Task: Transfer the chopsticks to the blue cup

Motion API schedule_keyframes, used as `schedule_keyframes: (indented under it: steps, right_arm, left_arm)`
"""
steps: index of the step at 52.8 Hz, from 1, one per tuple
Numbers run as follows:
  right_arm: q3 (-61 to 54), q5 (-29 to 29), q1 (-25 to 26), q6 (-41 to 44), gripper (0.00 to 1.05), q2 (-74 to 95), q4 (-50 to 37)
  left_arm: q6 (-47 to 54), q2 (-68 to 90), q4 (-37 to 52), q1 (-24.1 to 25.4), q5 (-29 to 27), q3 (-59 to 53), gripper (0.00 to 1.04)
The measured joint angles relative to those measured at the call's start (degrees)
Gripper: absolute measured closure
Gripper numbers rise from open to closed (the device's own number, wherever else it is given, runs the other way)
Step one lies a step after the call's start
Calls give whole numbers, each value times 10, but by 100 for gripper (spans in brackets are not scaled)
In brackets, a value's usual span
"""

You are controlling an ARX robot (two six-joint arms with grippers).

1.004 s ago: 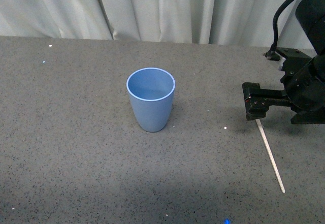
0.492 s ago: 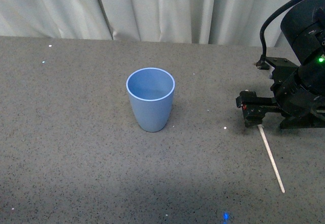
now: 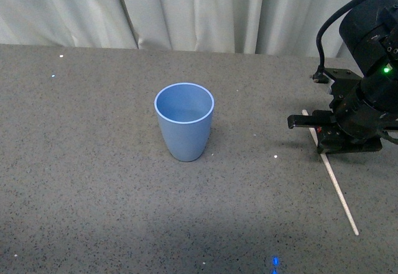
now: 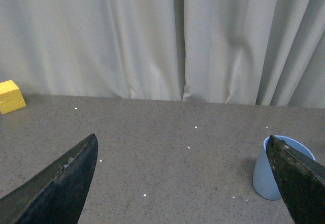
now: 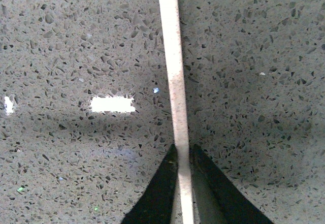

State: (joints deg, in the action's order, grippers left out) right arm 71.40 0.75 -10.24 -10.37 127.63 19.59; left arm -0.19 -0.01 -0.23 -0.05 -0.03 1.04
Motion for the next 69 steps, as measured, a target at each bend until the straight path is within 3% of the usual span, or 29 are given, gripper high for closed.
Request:
schedule_keyframes:
  steps: [4, 21, 27, 37, 46, 69]
  right_arm:
    - [2, 1, -1, -1, 104, 0, 2]
    - [-12, -1, -7, 1, 103, -10, -25]
    - [-56, 9, -15, 9, 103, -57, -109]
    - [-112, 6, -36, 78, 103, -186, -328]
    - [-135, 71, -71, 92, 103, -210, -527]
    - [-165, 157, -158, 67, 103, -198, -707]
  left_arm:
    - [0, 0, 0, 0, 0, 0, 7]
    - [0, 0, 0, 0, 0, 0, 7]
    - [0, 0, 0, 0, 0, 0, 7]
    - [0, 0, 0, 0, 0, 0, 7]
    - [0, 0, 0, 0, 0, 0, 7]
    - [0, 0, 0, 0, 0, 0, 7]
